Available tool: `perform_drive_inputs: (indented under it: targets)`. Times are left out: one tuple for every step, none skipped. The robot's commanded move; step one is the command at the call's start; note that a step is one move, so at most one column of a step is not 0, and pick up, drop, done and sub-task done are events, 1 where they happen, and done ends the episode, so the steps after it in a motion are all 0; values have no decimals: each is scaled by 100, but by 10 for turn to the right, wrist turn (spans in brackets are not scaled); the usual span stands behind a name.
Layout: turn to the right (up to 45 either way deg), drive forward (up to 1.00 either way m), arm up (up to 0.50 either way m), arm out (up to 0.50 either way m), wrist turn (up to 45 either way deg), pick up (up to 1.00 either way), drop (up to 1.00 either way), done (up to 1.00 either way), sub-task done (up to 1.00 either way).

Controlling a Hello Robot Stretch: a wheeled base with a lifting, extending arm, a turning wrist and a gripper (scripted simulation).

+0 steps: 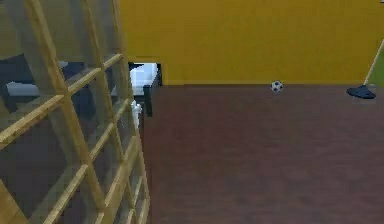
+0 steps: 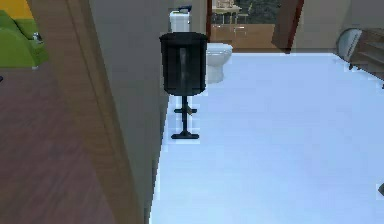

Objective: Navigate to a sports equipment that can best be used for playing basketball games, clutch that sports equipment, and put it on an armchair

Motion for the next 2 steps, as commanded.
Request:
perform_drive_inputs:
  targets:
    - [300,0,0,0,0,0,0,0,0]
    - [0,75,0,0,0,0,0,0,0]
